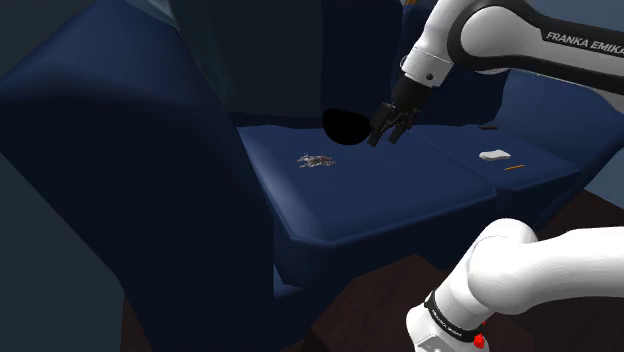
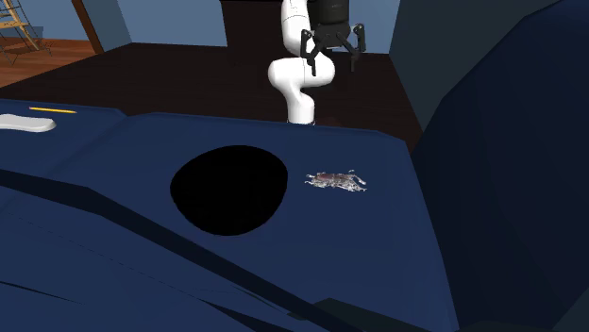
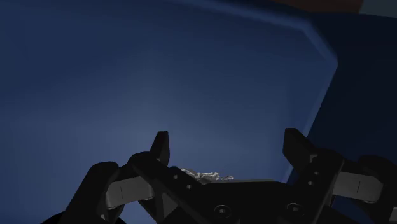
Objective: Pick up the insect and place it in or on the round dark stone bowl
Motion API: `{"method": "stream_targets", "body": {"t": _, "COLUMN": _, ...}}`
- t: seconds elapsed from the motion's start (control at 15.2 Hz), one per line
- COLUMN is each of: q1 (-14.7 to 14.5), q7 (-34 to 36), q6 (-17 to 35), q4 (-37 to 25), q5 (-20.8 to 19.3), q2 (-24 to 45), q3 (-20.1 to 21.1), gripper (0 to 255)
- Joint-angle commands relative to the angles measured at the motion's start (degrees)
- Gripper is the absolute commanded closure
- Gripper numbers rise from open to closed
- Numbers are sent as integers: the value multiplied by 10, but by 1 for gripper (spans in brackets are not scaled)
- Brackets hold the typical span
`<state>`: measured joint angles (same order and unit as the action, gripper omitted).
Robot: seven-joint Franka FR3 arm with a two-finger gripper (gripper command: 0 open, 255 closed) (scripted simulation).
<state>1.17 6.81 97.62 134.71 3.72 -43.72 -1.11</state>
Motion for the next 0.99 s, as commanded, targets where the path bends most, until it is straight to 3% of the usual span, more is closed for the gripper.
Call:
{"method": "stream_targets", "body": {"t": 0.0, "q1": 0, "q7": 0, "q6": 0, "q4": 0, "q5": 0, "q2": 0, "q3": 0, "gripper": 0}}
{"method": "stream_targets", "body": {"t": 0.46, "q1": -63, "q7": -284, "q6": 81, "q4": -32, "q5": -44, "q2": 133, "q3": -95, "gripper": 0}}
{"method": "stream_targets", "body": {"t": 0.92, "q1": -122, "q7": -559, "q6": 141, "q4": -114, "q5": -41, "q2": 294, "q3": -156, "gripper": 0}}
